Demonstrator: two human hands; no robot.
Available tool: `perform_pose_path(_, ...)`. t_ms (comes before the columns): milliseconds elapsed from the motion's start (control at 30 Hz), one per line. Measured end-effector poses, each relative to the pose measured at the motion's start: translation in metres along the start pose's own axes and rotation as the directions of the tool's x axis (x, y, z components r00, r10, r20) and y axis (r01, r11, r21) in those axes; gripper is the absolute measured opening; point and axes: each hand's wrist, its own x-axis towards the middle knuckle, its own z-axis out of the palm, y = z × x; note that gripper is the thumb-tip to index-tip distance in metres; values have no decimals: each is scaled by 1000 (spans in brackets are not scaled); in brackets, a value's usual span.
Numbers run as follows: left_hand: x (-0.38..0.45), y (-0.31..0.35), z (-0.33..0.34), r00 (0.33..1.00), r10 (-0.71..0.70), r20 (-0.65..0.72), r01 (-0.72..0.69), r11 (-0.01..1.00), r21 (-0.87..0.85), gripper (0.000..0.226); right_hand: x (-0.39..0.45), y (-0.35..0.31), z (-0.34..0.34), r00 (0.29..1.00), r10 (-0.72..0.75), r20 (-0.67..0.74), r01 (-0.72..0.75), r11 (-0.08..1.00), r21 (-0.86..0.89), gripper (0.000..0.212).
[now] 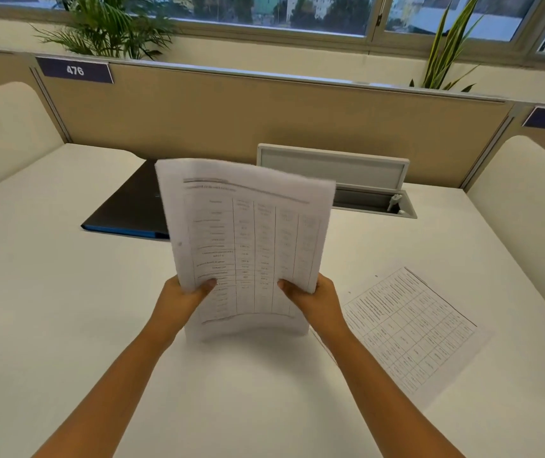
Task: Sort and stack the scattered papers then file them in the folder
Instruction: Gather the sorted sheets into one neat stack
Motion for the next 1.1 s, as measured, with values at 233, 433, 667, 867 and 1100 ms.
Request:
perform_pose_path(233,10,-11,7,993,-101,66,95,992,87,37,3,13,-6,987,121,-105,-137,977,-162,32)
perform_pose_path(433,7,-42,15,972,-230,-37,233,953,196,44,-11,33,-22,988,1,-157,-129,573,-809,63)
perform_pose_path(667,5,-47,11,983,-183,-18,182,950,252,47,-48,62,-52,959,227,-169,-239,328,-914,79)
perform_pose_path(867,5,-48,11,984,-173,-39,178,954,243,51,-63,74,-66,963,237,-125,-194,292,-937,79)
perform_pose_path(1100,3,-53,10,991,-125,-56,134,969,207,48,-62,75,-65,967,216,-138,-204,318,-926,74)
